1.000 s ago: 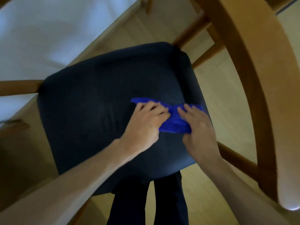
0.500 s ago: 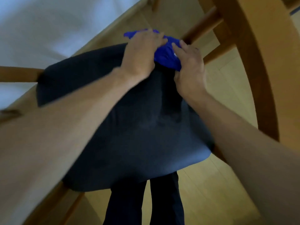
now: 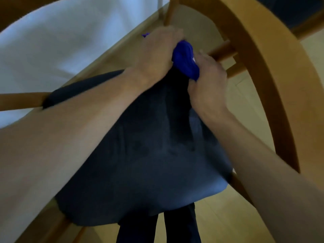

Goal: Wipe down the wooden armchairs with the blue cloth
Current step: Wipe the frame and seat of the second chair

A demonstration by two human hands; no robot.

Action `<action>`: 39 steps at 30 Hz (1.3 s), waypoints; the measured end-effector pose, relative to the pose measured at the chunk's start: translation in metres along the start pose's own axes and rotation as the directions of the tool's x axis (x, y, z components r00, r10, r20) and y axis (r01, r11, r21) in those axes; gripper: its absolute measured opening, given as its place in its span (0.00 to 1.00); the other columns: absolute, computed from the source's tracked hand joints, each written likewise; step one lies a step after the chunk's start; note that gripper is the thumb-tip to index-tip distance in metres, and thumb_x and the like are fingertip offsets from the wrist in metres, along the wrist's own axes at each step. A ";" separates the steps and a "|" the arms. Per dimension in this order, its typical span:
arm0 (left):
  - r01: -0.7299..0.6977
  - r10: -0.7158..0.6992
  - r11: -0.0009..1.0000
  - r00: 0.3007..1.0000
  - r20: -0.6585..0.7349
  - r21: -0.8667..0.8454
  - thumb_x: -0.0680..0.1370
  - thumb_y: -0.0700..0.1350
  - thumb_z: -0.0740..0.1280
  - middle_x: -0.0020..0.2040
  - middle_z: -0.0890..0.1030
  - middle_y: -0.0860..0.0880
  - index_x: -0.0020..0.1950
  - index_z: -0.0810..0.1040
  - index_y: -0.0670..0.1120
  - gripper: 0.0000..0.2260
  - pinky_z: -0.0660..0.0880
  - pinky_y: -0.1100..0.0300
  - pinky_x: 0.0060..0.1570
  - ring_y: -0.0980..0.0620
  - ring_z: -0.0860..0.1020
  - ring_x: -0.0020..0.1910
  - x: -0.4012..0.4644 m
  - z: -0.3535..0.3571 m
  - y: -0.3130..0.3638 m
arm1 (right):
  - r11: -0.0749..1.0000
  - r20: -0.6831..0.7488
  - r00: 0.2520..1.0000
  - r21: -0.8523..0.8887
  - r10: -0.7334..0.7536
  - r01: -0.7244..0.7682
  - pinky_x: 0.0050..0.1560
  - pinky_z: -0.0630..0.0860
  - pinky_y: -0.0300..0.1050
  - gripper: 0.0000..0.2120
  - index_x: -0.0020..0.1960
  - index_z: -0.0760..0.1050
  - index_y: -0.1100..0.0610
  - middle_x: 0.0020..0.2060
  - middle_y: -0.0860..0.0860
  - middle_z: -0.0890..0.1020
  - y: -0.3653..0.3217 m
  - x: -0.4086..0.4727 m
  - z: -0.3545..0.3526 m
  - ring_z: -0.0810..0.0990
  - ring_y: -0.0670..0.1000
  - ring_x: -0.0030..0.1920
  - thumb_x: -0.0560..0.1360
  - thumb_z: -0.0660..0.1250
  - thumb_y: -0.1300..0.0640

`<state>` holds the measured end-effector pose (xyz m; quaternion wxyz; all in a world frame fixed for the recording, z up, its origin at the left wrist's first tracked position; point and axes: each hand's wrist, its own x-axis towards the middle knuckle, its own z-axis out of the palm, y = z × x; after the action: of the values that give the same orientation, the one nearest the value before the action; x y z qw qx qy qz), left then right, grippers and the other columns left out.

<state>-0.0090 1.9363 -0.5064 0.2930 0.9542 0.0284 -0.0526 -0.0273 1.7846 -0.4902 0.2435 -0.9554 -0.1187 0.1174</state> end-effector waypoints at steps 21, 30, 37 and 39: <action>0.156 -0.155 0.988 0.971 0.181 0.008 0.77 0.34 0.59 0.57 0.79 0.42 0.60 0.78 0.41 0.15 0.70 0.49 0.61 0.44 0.76 0.57 0.013 -0.010 -0.020 | 0.982 0.232 0.957 -0.106 0.174 -0.154 0.54 0.76 0.50 0.33 0.73 0.63 0.45 0.65 0.51 0.74 -0.024 0.034 -0.001 0.76 0.52 0.59 0.73 0.65 0.67; 0.289 -0.281 0.957 0.940 0.195 -0.016 0.78 0.34 0.59 0.57 0.80 0.43 0.61 0.78 0.41 0.15 0.70 0.60 0.52 0.45 0.77 0.55 -0.036 -0.032 -0.084 | 0.953 0.190 0.972 -0.292 0.142 -0.082 0.56 0.75 0.55 0.21 0.65 0.71 0.50 0.56 0.54 0.78 -0.087 0.015 0.051 0.70 0.60 0.61 0.73 0.63 0.62; 0.408 -0.413 0.910 0.908 0.067 0.077 0.71 0.29 0.67 0.68 0.75 0.43 0.68 0.75 0.43 0.26 0.58 0.62 0.67 0.42 0.71 0.68 -0.160 -0.089 -0.137 | 0.956 0.381 0.913 -0.181 -0.147 0.230 0.64 0.69 0.54 0.33 0.76 0.60 0.48 0.72 0.48 0.67 -0.166 -0.043 0.112 0.66 0.58 0.65 0.74 0.67 0.58; 0.430 -0.442 0.892 0.895 0.062 0.140 0.71 0.30 0.68 0.71 0.72 0.47 0.71 0.72 0.46 0.29 0.57 0.57 0.71 0.45 0.67 0.71 -0.177 -0.083 -0.135 | 0.940 0.455 0.863 -0.140 -0.219 0.312 0.66 0.68 0.53 0.35 0.78 0.59 0.47 0.76 0.47 0.64 -0.156 -0.042 0.107 0.65 0.57 0.67 0.74 0.66 0.60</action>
<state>-0.1888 2.0903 -0.4925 0.2157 0.9362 0.2249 -0.1627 -0.1237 1.9527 -0.4971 0.1235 -0.8998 -0.3123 0.2785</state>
